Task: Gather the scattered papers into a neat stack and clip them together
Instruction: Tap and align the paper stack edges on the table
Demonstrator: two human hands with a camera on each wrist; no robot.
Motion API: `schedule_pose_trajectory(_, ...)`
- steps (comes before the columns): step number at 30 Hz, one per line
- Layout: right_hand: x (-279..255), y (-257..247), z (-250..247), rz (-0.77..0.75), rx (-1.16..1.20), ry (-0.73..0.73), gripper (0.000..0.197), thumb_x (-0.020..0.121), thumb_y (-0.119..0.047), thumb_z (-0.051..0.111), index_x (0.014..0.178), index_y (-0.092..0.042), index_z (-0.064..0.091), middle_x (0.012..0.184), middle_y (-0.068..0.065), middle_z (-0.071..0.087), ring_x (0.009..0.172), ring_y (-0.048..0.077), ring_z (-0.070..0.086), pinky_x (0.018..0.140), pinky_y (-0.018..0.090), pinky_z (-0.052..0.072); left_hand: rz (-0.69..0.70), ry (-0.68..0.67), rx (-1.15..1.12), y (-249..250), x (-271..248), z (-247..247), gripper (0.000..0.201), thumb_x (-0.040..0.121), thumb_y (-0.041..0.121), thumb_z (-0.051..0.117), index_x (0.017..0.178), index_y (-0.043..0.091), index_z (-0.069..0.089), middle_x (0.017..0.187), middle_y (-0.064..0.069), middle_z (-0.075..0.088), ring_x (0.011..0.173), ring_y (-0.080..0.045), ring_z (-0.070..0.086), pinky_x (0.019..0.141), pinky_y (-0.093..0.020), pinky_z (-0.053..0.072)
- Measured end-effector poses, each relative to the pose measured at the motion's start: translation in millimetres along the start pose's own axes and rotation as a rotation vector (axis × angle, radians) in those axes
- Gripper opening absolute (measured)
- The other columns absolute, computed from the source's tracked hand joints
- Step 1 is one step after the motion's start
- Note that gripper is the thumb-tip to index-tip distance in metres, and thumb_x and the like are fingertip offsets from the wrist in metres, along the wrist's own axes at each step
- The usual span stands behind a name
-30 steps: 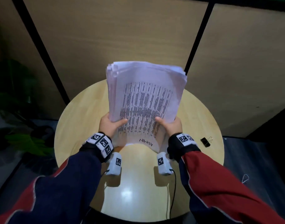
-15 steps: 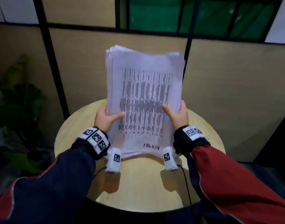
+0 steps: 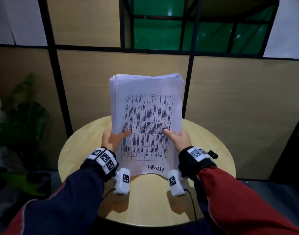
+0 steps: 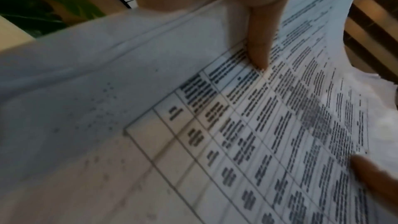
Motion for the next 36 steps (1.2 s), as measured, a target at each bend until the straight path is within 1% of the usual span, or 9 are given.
schedule_pose_trajectory(3, 11.2, -21.8, -18.0, -0.062, -0.114, 0.104, 0.024, 0.080, -0.016, 0.071, 0.102, -0.008, 0.068, 0.089, 0.009, 0.067, 0.085, 0.021, 0.061, 0.076, 0.033, 0.050, 0.098, -0.024, 0.021, 20.6, 13.2, -7.3, 0.052, 0.066, 0.011, 0.079, 0.111, 0.002, 0.056, 0.113, -0.018, 0.063, 0.098, -0.025, 0.060, 0.087, -0.036, 0.048)
schedule_pose_trajectory(8, 20.4, -71.3, -29.2, -0.309, -0.616, 0.150, 0.013, 0.083, -0.025, 0.065, 0.090, -0.015, 0.064, 0.086, 0.017, 0.066, 0.081, 0.034, 0.061, 0.070, 0.042, 0.048, 0.528, 0.311, 0.354, 115.0, 13.3, -42.0, 0.130, 0.049, 0.042, 0.086, 0.147, 0.021, 0.004, 0.154, -0.015, 0.013, 0.143, -0.024, 0.015, 0.117, -0.038, 0.013)
schedule_pose_trajectory(11, 12.5, -84.9, -19.5, -0.463, -0.783, 0.102, 0.016, 0.085, -0.024, 0.063, 0.086, -0.009, 0.060, 0.086, 0.014, 0.063, 0.081, 0.033, 0.059, 0.070, 0.040, 0.044, 0.506, -0.030, 0.473, 133.0, 16.4, -19.1, 0.104, 0.053, 0.030, 0.087, 0.140, 0.025, 0.031, 0.143, -0.007, 0.039, 0.130, -0.011, 0.038, 0.110, -0.037, 0.026)
schedule_pose_trajectory(15, 4.4, -89.5, -10.0, -0.649, -0.808, 0.145, 0.021, 0.076, -0.022, 0.073, 0.076, -0.006, 0.059, 0.075, 0.013, 0.062, 0.072, 0.034, 0.060, 0.068, 0.040, 0.043, 0.316, -0.260, 0.311, 104.5, 9.5, 7.1, 0.019, 0.069, 0.007, 0.076, 0.066, 0.018, 0.061, 0.058, 0.012, 0.062, 0.046, 0.010, 0.049, 0.058, -0.018, 0.043)
schedule_pose_trajectory(20, -2.1, -72.5, -65.7, -0.487, -0.561, 0.627, 0.079, 0.059, -0.027, 0.080, 0.129, -0.014, 0.047, 0.130, 0.016, 0.046, 0.122, 0.032, 0.044, 0.102, 0.042, 0.034, 0.171, -0.051, 0.043, 66.7, 29.7, -29.9, 0.017, 0.067, 0.006, 0.078, 0.064, 0.017, 0.065, 0.050, 0.014, 0.065, 0.060, -0.011, 0.057, 0.064, -0.025, 0.045)
schedule_pose_trajectory(23, 10.0, -25.9, -89.5, -0.169, -0.028, 0.480, 0.108, 0.055, -0.034, 0.085, 0.143, -0.017, 0.025, 0.135, 0.013, 0.043, 0.120, 0.026, 0.049, 0.099, 0.033, 0.037, 0.061, -0.006, -0.018, 43.2, 37.6, -56.4, 0.023, 0.065, 0.021, 0.082, 0.080, 0.010, 0.069, 0.070, 0.009, 0.075, 0.077, -0.016, 0.069, 0.078, -0.033, 0.054)
schedule_pose_trajectory(27, 23.9, 7.0, -60.4, 0.064, 0.168, -0.043, 0.061, 0.052, -0.037, 0.087, 0.105, -0.019, 0.065, 0.099, 0.004, 0.072, 0.089, 0.023, 0.068, 0.083, 0.040, 0.056, 0.026, 0.027, -0.112, 32.3, 31.1, -59.6, 0.053, 0.056, 0.025, 0.086, 0.099, 0.000, 0.068, 0.099, -0.017, 0.071, 0.097, -0.036, 0.067, 0.089, -0.052, 0.052)
schedule_pose_trajectory(32, 22.3, 6.6, -36.9, 0.090, -0.144, -0.073, 0.033, 0.074, -0.024, 0.075, 0.101, -0.006, 0.066, 0.096, 0.015, 0.064, 0.080, 0.021, 0.060, 0.077, 0.041, 0.050, 0.157, 0.045, -0.021, 43.6, 21.8, -38.3, 0.026, 0.078, 0.008, 0.069, 0.103, 0.002, 0.061, 0.076, 0.005, 0.068, 0.069, -0.009, 0.063, 0.075, -0.025, 0.053)
schedule_pose_trajectory(36, 14.0, -4.0, -34.5, 0.054, 0.015, 0.056, 0.024, 0.082, -0.007, 0.067, 0.104, 0.002, 0.064, 0.096, 0.007, 0.062, 0.058, 0.004, 0.061, 0.058, 0.017, 0.051, 0.256, 0.028, 0.055, 57.0, 10.6, -22.3, 0.009, 0.080, 0.006, 0.066, 0.083, 0.010, 0.058, 0.073, 0.002, 0.058, 0.053, 0.003, 0.054, 0.047, -0.007, 0.041)
Point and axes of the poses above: each hand's wrist, its own x-axis towards the middle knuckle, its own z-axis out of the palm, y = z × x, the point moved 7 cm from there along x, towards the middle knuckle
